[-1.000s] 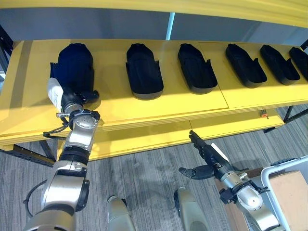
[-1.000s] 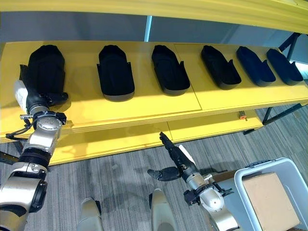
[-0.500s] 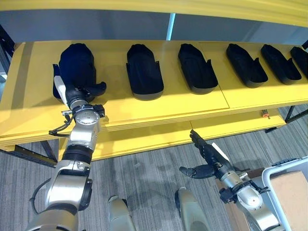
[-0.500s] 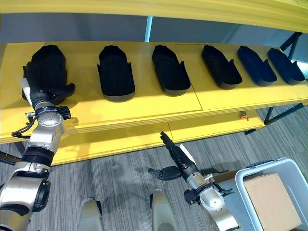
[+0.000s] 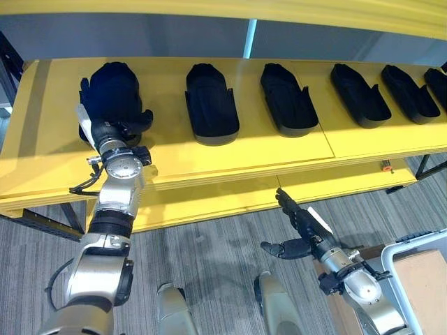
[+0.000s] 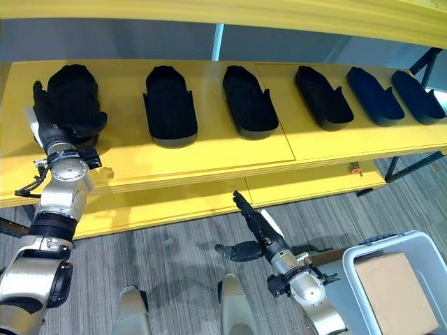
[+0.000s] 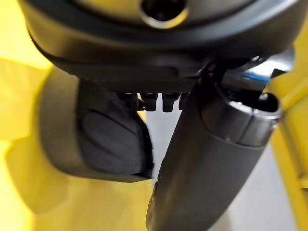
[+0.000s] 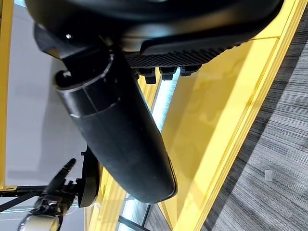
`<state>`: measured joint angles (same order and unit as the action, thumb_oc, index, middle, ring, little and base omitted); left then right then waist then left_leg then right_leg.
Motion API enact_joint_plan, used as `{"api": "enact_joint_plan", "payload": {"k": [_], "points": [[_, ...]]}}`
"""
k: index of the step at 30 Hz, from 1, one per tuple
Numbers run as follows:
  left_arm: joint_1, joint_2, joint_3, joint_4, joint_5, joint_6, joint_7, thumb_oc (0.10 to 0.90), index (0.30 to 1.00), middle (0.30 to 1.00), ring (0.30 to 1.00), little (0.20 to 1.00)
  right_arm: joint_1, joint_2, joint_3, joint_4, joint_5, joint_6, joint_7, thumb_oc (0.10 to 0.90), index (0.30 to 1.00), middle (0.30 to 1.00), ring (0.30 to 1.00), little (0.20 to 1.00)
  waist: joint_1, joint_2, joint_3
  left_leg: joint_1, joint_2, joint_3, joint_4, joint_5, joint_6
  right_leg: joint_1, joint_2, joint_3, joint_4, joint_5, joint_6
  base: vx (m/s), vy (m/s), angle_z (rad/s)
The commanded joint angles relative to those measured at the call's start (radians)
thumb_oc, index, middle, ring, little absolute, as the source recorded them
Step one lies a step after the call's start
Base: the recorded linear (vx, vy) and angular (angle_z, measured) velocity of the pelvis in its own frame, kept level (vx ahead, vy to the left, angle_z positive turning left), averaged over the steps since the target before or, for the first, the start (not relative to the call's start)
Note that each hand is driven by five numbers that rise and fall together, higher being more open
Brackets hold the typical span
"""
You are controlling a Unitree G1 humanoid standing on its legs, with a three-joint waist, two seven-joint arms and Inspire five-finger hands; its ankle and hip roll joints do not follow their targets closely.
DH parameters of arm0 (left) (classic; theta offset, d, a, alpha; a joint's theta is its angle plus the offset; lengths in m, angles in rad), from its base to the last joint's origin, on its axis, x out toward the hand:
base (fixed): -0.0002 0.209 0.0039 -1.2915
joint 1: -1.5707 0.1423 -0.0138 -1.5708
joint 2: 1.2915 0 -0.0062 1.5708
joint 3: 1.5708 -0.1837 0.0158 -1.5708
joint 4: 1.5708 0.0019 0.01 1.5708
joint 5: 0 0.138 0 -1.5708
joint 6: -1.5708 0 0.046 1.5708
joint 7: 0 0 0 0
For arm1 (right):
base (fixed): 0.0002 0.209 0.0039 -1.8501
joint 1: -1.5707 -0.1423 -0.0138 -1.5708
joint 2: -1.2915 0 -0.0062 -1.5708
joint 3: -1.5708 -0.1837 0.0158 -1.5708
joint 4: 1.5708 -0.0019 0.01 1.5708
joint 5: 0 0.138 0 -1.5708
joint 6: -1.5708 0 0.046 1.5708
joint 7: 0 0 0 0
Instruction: Move parts from the plastic box to the shelf.
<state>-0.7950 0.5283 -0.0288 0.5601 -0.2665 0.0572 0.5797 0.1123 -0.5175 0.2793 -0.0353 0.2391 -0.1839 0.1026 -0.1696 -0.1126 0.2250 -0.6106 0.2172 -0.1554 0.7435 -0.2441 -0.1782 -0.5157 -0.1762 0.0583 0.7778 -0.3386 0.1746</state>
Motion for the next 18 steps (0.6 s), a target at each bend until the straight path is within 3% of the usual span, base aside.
{"api": "enact_joint_plan", "payload": {"k": [1,5,12,18], "points": [[-0.035,0.056,-0.007,-0.162,0.089,-0.143,0.016,0.900,1.000,1.000,1.000,1.000,-0.007,-0.010,-0.079,-0.087,0.044,-0.081,-0.010,0.900,1.000,1.000,1.000,1.000,0.013,0.026,-0.109,0.004,0.026,-0.034,-0.018,0.020,0.047,0.038,-0.030,-0.005,-0.020,0.005,-0.048,0.00,0.003,0.03],[0.052,0.047,0.023,-0.333,0.127,-0.162,-0.018,0.900,1.000,1.000,1.000,1.000,-0.013,-0.005,-0.097,-0.081,0.036,-0.083,-0.013,0.900,1.000,1.000,1.000,1.000,0.023,0.030,-0.108,0.010,0.025,-0.032,-0.025,0.022,0.049,0.041,-0.027,-0.002,-0.027,0.008,-0.051,0.00,-0.001,0.04],[0.268,0.029,0.056,-0.572,0.004,-0.249,-0.149,0.900,1.000,1.000,1.000,1.000,-0.023,0.024,-0.128,-0.069,0.029,-0.076,-0.020,0.900,1.000,1.000,1.000,1.000,0.043,0.049,-0.105,0.037,0.025,-0.030,-0.043,0.027,0.052,0.060,-0.025,0.000,-0.039,0.013,-0.054,0.00,0.000,0.00],[0.556,0.037,0.096,-0.755,-0.244,-0.293,-0.341,0.900,1.000,1.000,1.000,1.000,-0.010,0.039,-0.144,-0.074,0.023,-0.076,-0.013,0.900,1.000,1.000,1.000,1.000,0.064,0.074,-0.108,0.093,0.039,-0.029,-0.068,0.032,0.050,0.114,-0.018,-0.005,-0.062,0.016,-0.057,0.02,-0.026,-0.03]]}}
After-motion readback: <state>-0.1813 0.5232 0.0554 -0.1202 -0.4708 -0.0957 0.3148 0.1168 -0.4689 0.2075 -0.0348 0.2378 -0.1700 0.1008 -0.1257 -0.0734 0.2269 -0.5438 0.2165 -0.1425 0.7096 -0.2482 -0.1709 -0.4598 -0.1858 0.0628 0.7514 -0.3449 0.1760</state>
